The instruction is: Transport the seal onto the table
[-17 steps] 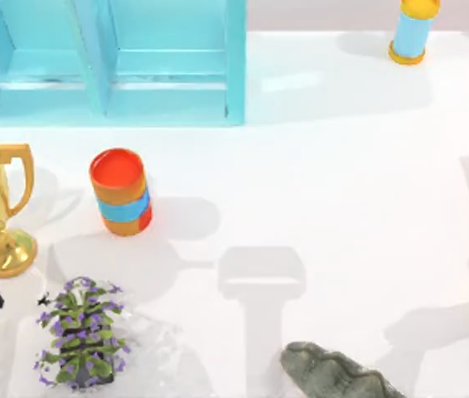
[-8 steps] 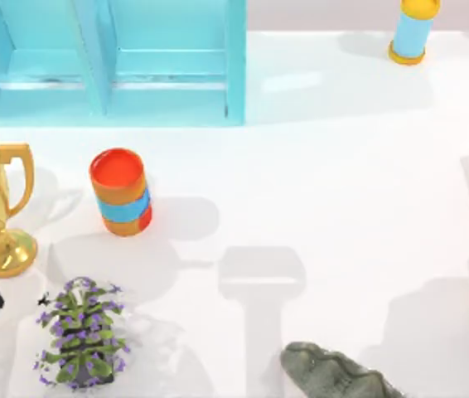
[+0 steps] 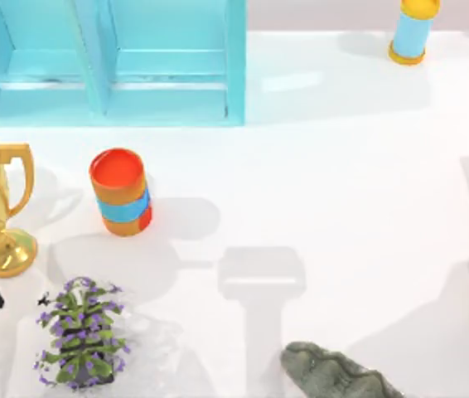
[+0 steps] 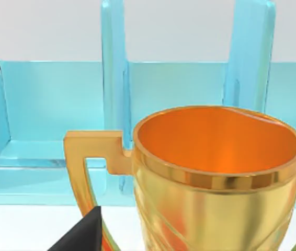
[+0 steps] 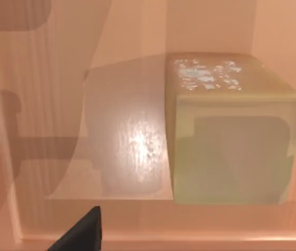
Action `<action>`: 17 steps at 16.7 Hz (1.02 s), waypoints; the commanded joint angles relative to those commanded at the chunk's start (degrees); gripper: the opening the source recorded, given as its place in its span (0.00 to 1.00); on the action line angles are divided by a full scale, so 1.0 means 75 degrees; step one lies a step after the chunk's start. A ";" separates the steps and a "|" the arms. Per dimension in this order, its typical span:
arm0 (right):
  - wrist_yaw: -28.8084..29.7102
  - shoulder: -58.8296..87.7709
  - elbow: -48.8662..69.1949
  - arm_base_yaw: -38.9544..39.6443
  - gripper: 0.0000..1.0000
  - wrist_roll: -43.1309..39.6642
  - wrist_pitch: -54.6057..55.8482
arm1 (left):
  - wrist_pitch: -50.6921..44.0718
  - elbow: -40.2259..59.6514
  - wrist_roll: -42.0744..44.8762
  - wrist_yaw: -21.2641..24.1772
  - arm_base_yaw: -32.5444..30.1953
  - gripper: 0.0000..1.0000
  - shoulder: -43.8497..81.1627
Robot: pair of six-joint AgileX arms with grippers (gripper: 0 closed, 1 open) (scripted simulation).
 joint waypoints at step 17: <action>0.0002 0.0820 -0.2205 0.0029 1.00 0.0042 0.3025 | 0.0000 0.0000 0.0000 0.0000 0.0000 1.00 0.0000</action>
